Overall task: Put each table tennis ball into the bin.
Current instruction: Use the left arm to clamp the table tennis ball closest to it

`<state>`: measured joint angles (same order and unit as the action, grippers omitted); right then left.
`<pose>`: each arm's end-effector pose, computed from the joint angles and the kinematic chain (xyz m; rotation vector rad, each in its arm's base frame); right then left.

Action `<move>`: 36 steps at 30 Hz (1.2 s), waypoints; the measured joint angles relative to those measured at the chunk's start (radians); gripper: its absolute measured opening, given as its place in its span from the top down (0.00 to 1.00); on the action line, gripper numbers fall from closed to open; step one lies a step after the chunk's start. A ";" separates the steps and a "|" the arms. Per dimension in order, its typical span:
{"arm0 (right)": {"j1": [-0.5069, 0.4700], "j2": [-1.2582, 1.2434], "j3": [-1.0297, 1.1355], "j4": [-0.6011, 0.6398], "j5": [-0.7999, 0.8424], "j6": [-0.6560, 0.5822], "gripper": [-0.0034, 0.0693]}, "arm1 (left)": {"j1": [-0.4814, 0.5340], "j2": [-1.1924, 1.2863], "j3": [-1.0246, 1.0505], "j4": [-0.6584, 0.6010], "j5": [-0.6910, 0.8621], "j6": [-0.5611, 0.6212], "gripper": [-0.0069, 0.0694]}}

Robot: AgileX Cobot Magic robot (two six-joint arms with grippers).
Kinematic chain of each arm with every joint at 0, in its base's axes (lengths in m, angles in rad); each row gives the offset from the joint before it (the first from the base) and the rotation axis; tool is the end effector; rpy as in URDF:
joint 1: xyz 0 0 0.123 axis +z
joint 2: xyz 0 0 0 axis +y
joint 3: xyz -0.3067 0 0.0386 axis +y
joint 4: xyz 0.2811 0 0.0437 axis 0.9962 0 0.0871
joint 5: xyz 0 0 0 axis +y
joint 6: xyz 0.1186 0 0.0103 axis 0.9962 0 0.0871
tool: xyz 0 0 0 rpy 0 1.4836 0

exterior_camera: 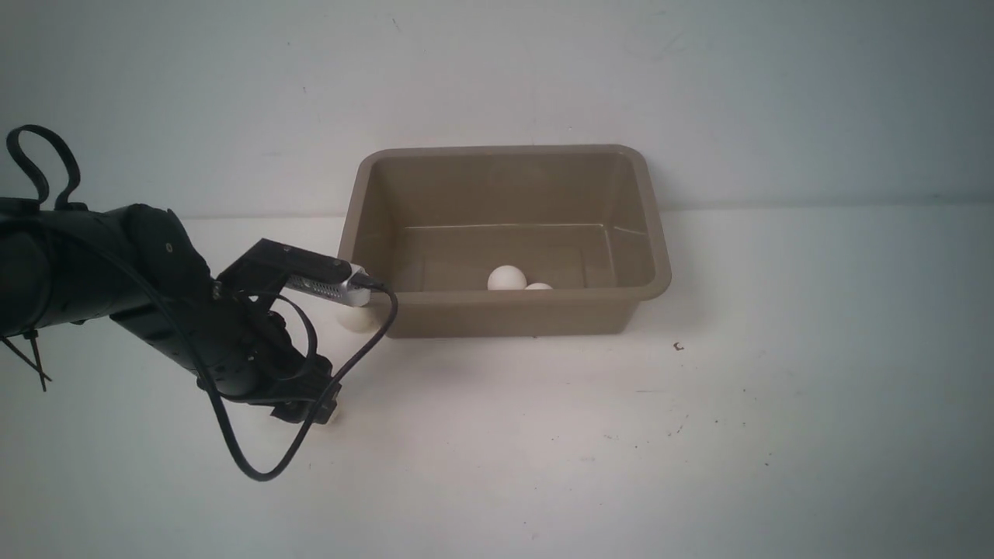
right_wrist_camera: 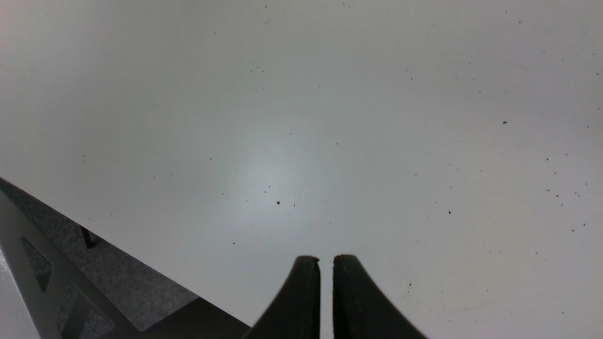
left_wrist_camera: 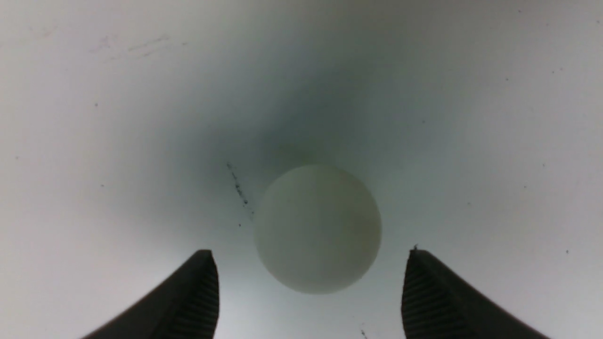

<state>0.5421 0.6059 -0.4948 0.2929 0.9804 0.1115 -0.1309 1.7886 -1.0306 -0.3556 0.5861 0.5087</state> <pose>0.0864 0.0854 0.2454 -0.4427 2.5964 0.6107 0.3712 -0.0720 0.1426 0.5160 2.7331 -0.2514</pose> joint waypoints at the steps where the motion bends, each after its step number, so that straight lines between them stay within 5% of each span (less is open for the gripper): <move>1: 0.000 0.000 0.000 0.000 0.000 0.000 0.91 | 0.000 0.000 0.000 -0.003 -0.008 0.000 0.29; 21: 0.000 0.000 0.000 0.003 -0.008 -0.001 0.91 | 0.000 0.060 -0.001 -0.079 -0.042 0.037 0.30; 28: 0.000 0.000 0.000 0.007 -0.009 -0.001 0.91 | 0.000 0.066 -0.002 -0.094 -0.045 0.041 0.45; 36: 0.000 0.000 0.000 0.007 -0.009 -0.001 0.91 | 0.000 0.053 -0.003 -0.063 0.000 0.057 0.46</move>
<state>0.5421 0.6059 -0.4948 0.3001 0.9715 0.1109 -0.1309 1.8413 -1.0336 -0.4187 0.5865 0.5659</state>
